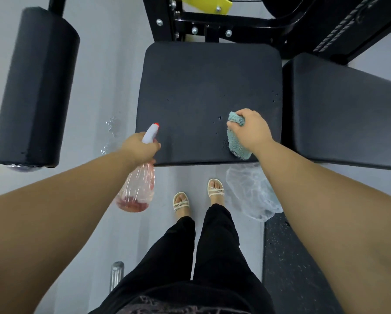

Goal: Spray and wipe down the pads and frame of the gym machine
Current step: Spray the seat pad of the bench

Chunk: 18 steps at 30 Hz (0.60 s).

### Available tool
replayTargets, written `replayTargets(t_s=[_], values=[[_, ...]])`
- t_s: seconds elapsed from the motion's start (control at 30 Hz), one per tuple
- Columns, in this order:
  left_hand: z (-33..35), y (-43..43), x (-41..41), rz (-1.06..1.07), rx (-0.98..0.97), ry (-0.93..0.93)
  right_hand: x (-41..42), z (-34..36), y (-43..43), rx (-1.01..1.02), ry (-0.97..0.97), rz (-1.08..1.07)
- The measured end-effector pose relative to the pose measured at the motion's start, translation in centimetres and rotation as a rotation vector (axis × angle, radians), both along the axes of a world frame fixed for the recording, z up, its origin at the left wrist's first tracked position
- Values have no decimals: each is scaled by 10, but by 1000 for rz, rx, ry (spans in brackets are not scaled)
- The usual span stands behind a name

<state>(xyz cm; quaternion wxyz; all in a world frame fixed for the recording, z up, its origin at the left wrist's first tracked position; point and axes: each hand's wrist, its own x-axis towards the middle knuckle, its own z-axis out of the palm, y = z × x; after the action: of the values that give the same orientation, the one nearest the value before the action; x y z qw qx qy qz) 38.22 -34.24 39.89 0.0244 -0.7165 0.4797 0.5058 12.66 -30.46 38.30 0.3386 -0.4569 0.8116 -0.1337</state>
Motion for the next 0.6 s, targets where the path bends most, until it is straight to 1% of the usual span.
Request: replayTargets(t_s=[0.07,0.13,0.2,0.37,0.43,0.53,0.6], values=[[1,-6,-4,134,-27,20,4,2,-5,40,-29,58],[1,-12,-9,232,-40,37,8,6,-9,43,-49,60],[1,-19,-13,231,-48,38,9,8,-13,48,-87,29],[7,-41,-17,147,-78,26,15,15,-25,113,-188,-39],[7,-52,-18,188,-107,38,17,17,-32,119,-211,-41],[6,-69,-21,275,-116,113,19,18,-43,112,-226,-29],[7,-76,-24,253,-119,120,18,19,-48,98,-229,-26]])
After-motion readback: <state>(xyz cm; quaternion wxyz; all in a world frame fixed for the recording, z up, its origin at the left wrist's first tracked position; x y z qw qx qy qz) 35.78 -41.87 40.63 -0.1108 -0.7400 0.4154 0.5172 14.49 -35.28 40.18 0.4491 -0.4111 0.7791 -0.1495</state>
